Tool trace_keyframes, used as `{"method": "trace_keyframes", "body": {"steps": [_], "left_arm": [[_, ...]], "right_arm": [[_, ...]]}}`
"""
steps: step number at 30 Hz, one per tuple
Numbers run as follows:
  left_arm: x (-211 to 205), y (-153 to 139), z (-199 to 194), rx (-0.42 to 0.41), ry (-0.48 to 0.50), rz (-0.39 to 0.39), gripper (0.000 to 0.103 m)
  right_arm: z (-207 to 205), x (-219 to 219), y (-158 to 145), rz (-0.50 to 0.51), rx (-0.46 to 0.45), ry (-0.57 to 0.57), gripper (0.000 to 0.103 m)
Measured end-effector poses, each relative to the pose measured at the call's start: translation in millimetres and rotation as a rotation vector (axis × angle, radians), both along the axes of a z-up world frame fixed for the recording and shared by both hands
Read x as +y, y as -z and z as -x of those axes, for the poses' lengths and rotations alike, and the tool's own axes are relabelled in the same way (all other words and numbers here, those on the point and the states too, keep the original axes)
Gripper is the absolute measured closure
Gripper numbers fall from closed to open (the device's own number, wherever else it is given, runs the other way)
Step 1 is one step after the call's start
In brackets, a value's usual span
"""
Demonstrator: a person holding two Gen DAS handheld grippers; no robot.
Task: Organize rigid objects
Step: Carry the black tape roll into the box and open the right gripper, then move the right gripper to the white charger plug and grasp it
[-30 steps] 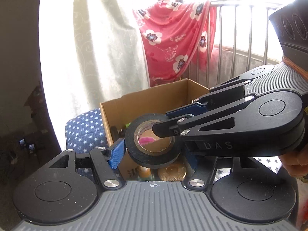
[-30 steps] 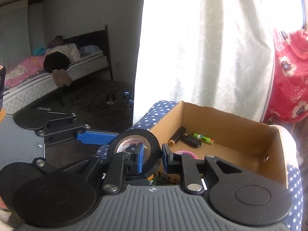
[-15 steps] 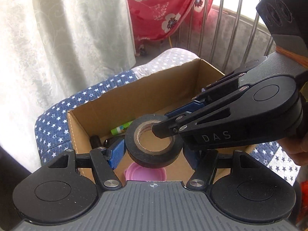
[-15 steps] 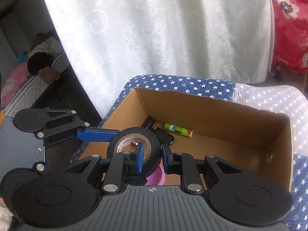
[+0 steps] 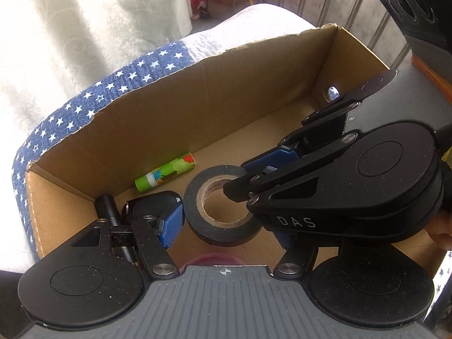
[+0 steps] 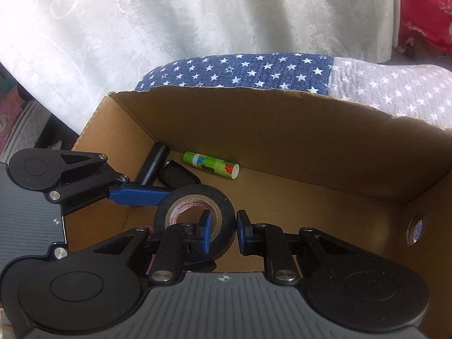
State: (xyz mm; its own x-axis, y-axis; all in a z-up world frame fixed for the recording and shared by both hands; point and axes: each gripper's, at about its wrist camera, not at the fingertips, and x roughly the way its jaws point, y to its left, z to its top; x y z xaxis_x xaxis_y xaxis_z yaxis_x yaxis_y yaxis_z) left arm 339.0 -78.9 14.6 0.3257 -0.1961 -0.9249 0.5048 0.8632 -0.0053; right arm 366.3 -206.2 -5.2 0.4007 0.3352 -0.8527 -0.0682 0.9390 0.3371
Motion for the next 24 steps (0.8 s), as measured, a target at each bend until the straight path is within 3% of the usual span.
{"method": "trace_keyframes", "body": {"steps": [13, 18, 24], "left_arm": [[-2.4, -7.6, 3.0, -0.030, -0.014, -0.017, 0.035], [7.5, -31.9, 15.7, -0.096, -0.023, 0.019, 0.033], [28.1, -74.2, 52.0, -0.217, -0.042, 0.079, 0.032]], "right_arm": [[-7.4, -4.0, 8.6, 0.010, 0.023, 0.012, 0.086], [14.9, -11.3, -23.8, -0.050, -0.052, 0.048, 0.085], [77.9, -24.9, -79.9, -0.142, -0.228, 0.096, 0.085]]}}
